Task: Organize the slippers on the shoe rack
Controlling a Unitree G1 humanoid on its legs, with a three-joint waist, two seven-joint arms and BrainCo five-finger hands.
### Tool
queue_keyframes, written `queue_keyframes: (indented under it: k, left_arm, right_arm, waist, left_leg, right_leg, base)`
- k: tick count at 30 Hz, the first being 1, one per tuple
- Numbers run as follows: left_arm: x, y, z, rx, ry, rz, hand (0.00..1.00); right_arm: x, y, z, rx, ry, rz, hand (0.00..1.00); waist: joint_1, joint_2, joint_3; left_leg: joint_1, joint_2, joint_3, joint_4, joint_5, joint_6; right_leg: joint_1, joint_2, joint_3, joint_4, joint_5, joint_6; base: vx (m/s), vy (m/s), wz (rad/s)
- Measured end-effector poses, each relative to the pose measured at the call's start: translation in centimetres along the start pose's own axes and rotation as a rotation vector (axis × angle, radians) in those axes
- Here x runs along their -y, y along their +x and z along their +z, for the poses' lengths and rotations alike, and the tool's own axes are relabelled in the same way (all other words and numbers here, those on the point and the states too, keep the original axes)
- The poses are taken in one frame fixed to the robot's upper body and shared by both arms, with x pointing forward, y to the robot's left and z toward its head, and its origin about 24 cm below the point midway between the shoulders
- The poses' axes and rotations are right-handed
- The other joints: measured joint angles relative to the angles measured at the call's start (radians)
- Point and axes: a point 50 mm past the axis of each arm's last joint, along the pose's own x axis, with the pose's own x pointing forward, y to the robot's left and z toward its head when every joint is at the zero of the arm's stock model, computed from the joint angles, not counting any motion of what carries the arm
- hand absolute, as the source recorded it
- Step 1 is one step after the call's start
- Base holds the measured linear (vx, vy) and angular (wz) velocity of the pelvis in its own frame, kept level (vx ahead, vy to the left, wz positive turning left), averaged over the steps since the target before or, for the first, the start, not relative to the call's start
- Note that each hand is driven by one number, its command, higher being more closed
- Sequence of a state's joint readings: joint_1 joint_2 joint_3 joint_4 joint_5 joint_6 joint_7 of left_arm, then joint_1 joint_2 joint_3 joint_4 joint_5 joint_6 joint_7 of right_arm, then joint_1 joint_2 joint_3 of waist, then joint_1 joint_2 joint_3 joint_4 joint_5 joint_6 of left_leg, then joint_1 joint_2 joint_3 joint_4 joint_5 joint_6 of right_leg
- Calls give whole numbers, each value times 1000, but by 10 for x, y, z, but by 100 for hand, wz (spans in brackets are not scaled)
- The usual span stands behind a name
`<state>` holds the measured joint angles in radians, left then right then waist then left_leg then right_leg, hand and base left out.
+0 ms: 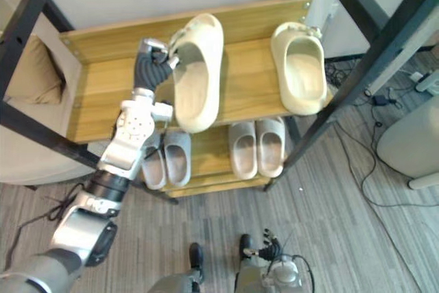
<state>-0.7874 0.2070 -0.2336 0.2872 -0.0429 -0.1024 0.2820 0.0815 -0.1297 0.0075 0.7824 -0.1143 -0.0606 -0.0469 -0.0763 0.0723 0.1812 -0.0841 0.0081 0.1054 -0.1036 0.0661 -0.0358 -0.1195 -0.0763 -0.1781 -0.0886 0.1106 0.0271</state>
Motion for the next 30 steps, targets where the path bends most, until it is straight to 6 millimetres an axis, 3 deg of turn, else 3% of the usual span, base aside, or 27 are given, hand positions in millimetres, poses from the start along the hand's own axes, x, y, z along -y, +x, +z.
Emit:
queue_keyframes:
  k: [7, 11, 13, 18, 22, 23, 30]
  left_arm:
    - [12, 11, 12, 36, -13, -28, 100]
    - [17, 18, 10, 16, 14, -50, 100]
    - [17, 21, 10, 14, 21, -52, 100]
    - [12, 32, 2, -43, 68, -39, 100]
    - [-11, 36, -5, -73, 93, 23, 100]
    - [-15, 37, -6, -86, 99, 35, 0]
    - [-26, 41, -4, -86, 106, 68, 0]
  right_arm:
    - [0, 1, 2, 5, -2, 0, 0]
    - [1, 2, 5, 14, 1, -1, 0]
    - [2, 3, 6, 15, -2, -4, 0]
    - [12, 3, 7, 18, -16, -25, 0]
    - [14, 3, 7, 22, -14, -32, 0]
    - [15, 3, 7, 21, -16, -35, 0]
    - [17, 3, 7, 19, -12, -40, 0]
  waist:
    - [-10, 0, 0]
    - [-38, 1, 0]
    - [-38, 3, 0]
    - [-47, 18, 5]
    - [-54, 21, 7]
    - [-57, 23, 8]
    - [-58, 23, 8]
  left_leg:
    - [-6, -1, 22, 0, -2, 0]
    - [-13, -1, 27, 0, -2, 0]
    - [-19, -1, 36, 0, -2, 0]
    - [-37, -3, 54, 0, -1, 2]
    - [-40, -1, 79, 0, -2, 1]
    - [-41, -1, 79, 0, -2, 1]
    - [-52, -2, 78, 0, -1, 2]
  right_leg:
    - [-16, 0, 20, 0, 1, 2]
    - [-26, 0, 26, 0, 7, 2]
    - [-35, 0, 32, 0, 10, 2]
    - [-65, 1, 56, 0, 22, 2]
    - [-80, 5, 80, 0, 26, 1]
    - [-81, 5, 80, 0, 27, 1]
    - [-93, 4, 82, 0, 29, 2]
  base:
    - [19, 10, -8]
    - [18, 9, -6]
    - [19, 9, -11]
    - [12, 14, -15]
    - [18, 3, -17]
    - [19, 5, -5]
    - [9, 3, 1]
